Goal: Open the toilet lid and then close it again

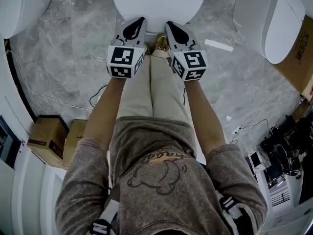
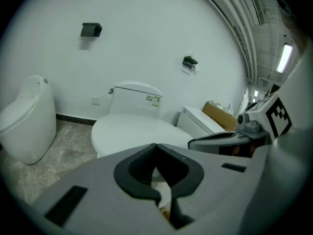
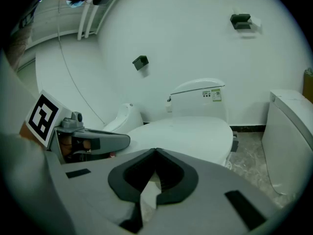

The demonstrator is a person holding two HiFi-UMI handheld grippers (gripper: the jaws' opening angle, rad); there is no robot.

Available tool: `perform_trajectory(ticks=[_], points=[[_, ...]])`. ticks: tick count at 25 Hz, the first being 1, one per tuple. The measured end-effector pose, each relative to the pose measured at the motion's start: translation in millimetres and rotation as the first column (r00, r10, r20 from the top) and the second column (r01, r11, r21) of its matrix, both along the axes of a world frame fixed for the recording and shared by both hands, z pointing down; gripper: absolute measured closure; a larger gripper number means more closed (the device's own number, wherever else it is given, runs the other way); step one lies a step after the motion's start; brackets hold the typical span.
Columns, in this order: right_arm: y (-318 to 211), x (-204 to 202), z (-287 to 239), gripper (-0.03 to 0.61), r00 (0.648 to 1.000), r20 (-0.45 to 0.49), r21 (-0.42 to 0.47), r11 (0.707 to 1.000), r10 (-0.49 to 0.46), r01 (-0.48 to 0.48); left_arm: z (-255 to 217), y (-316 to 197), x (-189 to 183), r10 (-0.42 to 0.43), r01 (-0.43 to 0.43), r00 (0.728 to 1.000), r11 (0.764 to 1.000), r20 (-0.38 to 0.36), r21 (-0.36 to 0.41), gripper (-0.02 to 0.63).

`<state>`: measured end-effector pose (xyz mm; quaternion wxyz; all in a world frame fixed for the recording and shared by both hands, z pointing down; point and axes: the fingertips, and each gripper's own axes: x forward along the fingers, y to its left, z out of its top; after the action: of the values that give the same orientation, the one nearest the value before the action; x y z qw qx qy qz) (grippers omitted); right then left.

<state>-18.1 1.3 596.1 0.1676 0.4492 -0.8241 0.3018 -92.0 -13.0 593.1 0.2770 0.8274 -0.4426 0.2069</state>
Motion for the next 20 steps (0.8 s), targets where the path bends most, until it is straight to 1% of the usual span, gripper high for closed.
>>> perform_trajectory(ticks=[6, 11, 20], points=[[15.5, -6.0, 36.5, 0.552, 1.000, 0.006, -0.016, 1.000, -0.017, 0.017, 36.6, 16.4, -6.2, -0.024, 0.024, 1.000, 1.000, 0.008, -0.011, 0.604], [28.3, -7.6, 69.3, 0.552, 0.999, 0.003, -0.049, 0.998, -0.033, 0.033, 69.4, 29.9, -7.4, -0.022, 0.022, 1.000, 1.000, 0.018, -0.010, 0.606], [44.7, -12.6, 129.1, 0.552, 0.997, -0.043, -0.097, 0.994, -0.059, 0.055, 131.4, 46.6, -10.6, -0.012, 0.015, 0.999, 0.997, 0.040, -0.075, 0.606]])
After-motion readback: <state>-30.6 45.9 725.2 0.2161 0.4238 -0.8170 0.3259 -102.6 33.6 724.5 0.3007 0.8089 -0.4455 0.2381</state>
